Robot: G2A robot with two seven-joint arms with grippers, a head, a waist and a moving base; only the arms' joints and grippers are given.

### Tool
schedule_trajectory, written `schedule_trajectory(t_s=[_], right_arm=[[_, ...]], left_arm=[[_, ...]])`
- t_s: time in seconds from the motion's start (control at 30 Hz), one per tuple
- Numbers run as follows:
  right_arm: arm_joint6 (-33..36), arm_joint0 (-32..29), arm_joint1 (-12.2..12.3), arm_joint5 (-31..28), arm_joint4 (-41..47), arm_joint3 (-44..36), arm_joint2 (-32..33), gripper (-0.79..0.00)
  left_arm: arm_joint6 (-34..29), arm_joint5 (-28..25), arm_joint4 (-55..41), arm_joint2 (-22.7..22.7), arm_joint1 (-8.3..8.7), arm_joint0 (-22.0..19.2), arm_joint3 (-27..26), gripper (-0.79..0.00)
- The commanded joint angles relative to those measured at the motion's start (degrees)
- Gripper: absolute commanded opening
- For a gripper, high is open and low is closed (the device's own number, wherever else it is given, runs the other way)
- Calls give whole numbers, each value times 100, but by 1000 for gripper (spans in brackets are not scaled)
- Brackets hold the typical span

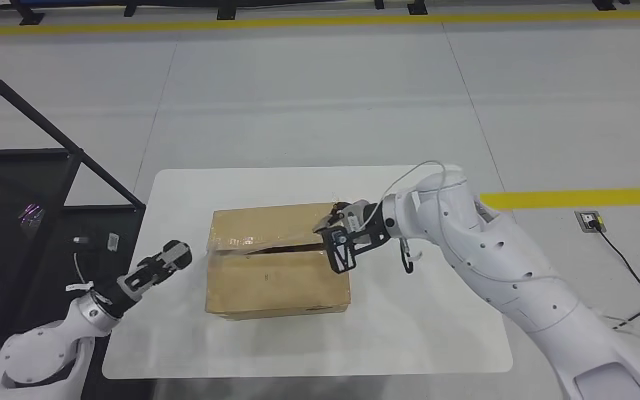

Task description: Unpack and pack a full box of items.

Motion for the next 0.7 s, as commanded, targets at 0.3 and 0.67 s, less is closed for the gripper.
schedule_trajectory(t_s=[0.3,0.67], right_arm=[[159,148,-97,-27,17,132,-135,-785],[98,173,-129,29,-38,223,-186,-785]], left_arm=[[358,550,217,857,-98,-618,140,-406],[689,687,817,1539,-196,-1137,561,-413]])
